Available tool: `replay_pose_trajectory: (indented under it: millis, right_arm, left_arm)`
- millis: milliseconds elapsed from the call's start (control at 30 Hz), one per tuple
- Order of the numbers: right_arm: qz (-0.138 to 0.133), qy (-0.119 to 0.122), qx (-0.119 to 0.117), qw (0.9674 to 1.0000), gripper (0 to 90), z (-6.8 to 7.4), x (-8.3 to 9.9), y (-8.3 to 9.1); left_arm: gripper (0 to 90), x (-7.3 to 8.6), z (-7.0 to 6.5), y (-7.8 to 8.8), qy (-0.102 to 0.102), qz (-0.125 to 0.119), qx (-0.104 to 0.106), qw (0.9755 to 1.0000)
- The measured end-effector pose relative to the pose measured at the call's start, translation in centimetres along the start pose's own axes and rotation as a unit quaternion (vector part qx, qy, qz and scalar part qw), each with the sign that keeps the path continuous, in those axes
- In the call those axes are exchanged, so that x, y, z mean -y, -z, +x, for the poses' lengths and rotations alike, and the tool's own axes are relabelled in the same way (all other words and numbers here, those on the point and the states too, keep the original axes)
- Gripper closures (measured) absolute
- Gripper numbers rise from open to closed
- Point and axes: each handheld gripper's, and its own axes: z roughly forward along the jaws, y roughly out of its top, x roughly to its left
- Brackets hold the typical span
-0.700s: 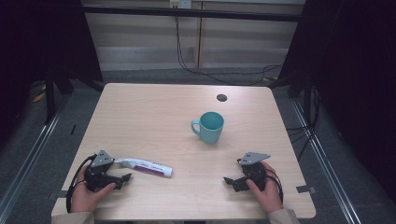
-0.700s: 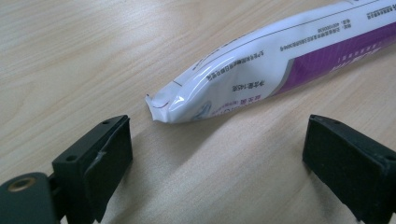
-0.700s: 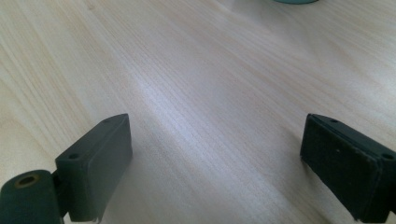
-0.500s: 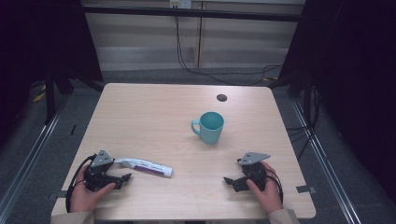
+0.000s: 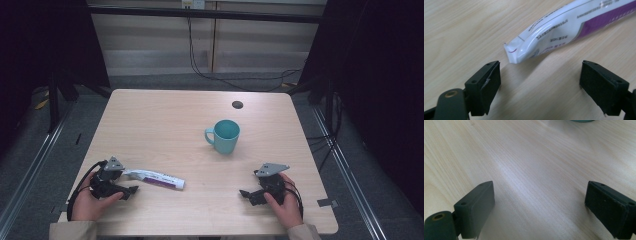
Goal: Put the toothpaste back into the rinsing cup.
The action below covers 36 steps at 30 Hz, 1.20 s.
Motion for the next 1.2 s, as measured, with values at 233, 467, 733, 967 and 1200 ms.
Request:
replay_pose_trajectory:
  millis: [233,467,733,967,1200]
  right_arm:
    - [0.0,0.0,0.0,1.0,8.5,0.0,0.0,0.0]
    - [0.0,0.0,0.0,1.0,8.4,0.0,0.0,0.0]
    - [0.0,-0.001,0.0,1.0,8.4,0.0,0.0,0.0]
    - [0.0,0.0,0.0,1.0,8.4,0.0,0.0,0.0]
    - [0.0,0.0,0.0,1.0,8.4,0.0,0.0,0.0]
  left_arm:
    - [18.1,-2.4,0.1,0.6,-0.046,0.052,-0.004,0.9976]
    - [18.6,-4.3,0.0,0.5,-0.074,0.083,-0.003,0.9937]
    - [19.2,-6.2,-0.1,-0.1,-0.102,0.106,0.012,0.9891]
    - [22.6,-7.6,-0.8,-1.0,-0.128,0.126,0.017,0.9837]
    - [23.4,-8.2,-1.3,-1.7,-0.138,0.129,0.029,0.9817]
